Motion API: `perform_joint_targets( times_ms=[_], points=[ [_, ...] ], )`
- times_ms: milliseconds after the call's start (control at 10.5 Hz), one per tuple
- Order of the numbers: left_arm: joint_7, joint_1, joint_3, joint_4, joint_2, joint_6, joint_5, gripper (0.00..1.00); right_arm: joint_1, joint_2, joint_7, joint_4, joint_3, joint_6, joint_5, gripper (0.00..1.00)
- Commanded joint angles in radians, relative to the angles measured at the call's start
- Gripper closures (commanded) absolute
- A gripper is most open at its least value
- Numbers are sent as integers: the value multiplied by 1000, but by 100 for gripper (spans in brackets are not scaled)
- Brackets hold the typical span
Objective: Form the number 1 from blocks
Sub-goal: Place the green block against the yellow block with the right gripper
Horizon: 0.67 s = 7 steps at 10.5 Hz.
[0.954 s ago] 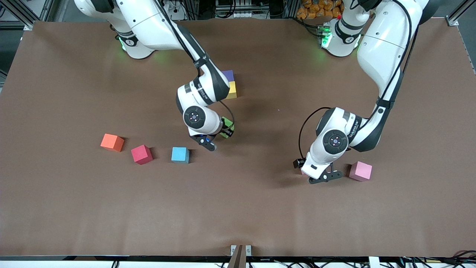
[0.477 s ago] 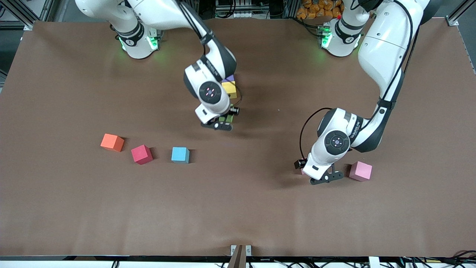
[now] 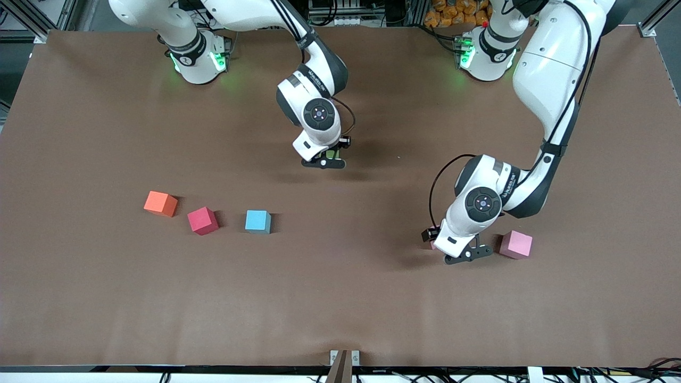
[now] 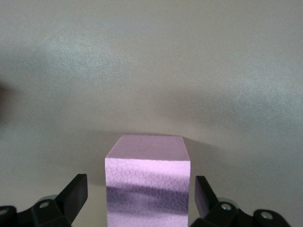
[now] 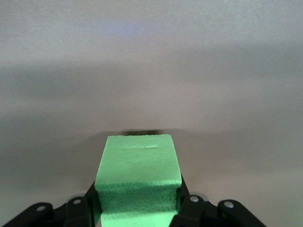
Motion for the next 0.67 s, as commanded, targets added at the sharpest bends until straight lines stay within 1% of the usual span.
perform_joint_targets(
  times_ms=[0, 95, 191, 286, 382, 573],
  points=[
    [11, 5, -5, 13, 10, -14, -16, 0, -2, -19, -12, -38, 5, 9, -22, 52],
    [9, 2, -5, 14, 24, -13, -16, 0, -2, -18, -12, -40, 5, 11, -22, 49],
    [9, 2, -3, 15, 30, -11, -16, 0, -2, -18, -12, -40, 5, 9, -22, 36],
    [9, 4, -5, 16, 30, -11, -17, 47, -2, -18, -6, -40, 5, 9, -22, 11],
    [9, 4, -5, 16, 29, -11, -17, 99, -2, -19, -1, -38, 5, 6, -22, 0],
    [-3, 4, -5, 16, 24, -11, -19, 100, -19, -54, 1, -37, 5, -15, -21, 0]
  ],
)
